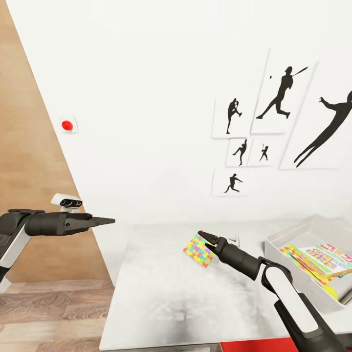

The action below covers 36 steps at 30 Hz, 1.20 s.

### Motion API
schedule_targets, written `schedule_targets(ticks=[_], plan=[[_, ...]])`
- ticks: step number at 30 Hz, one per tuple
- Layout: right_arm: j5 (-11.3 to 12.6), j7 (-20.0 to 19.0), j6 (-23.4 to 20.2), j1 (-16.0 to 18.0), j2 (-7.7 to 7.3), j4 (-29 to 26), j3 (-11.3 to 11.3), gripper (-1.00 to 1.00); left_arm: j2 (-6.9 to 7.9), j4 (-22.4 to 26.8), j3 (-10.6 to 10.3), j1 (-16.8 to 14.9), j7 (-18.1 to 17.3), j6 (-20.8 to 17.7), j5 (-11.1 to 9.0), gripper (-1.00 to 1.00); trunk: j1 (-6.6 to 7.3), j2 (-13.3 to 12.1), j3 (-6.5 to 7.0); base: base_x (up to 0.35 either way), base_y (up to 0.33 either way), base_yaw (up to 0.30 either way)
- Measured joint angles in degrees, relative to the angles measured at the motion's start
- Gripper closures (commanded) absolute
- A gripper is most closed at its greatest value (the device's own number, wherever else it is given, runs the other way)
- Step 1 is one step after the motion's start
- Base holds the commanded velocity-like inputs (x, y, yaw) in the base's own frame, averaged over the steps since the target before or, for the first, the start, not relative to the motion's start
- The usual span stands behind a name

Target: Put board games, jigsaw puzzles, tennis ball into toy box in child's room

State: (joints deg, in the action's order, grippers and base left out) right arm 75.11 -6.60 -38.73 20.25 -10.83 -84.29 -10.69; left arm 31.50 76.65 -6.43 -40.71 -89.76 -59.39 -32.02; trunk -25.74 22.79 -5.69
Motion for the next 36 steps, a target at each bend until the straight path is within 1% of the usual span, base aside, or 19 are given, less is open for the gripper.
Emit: schedule_targets(ticks=[12,25,36], plan=[[0.0,0.0,0.0,0.0,0.01,0.0,0.0,-1.0,0.0,0.0,0.0,0.0,0.0,0.0,0.0,-1.0,0.0,0.0,0.0,0.099,0.0,0.0],[0.0,0.0,0.0,0.0,0.06,0.0,0.0,-1.0,0.0,0.0,0.0,0.0,0.0,0.0,0.0,-1.0,-0.01,0.0,0.0,0.027,0.0,0.0],[-0.2,0.5,0.2,0.0,0.53,0.0,0.0,-1.0,0.0,0.0,0.0,0.0,0.0,0.0,0.1,-1.0,-0.01,0.0,0.0,0.001,0.0,0.0]])
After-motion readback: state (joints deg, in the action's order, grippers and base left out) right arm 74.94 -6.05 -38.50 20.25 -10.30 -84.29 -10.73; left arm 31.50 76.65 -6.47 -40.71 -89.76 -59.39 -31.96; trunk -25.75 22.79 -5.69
